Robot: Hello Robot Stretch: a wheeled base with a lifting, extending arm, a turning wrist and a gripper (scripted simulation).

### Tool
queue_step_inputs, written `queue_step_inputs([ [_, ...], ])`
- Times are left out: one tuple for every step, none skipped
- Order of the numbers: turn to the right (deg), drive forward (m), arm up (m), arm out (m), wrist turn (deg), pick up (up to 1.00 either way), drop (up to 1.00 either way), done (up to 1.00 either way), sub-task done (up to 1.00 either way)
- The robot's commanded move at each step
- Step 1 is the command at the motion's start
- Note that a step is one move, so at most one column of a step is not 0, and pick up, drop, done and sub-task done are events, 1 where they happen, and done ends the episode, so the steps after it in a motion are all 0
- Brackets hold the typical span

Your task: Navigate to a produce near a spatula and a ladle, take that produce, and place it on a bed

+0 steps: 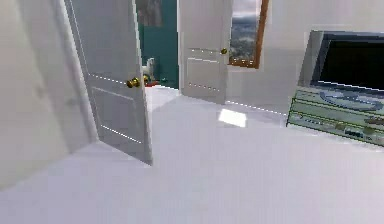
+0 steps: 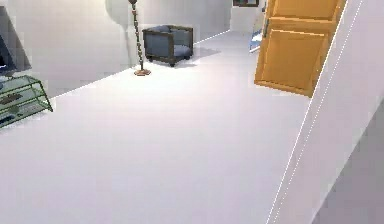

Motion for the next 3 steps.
queue_step_inputs([
  [0.0,1.0,0.0,0.0,0.0,0.0,0.0,0.0,0.0],
  [0.0,0.55,0.0,0.0,0.0,0.0,0.0,0.0,0.0],
  [-12.0,0.0,0.0,0.0,0.0,0.0,0.0,0.0,0.0],
])
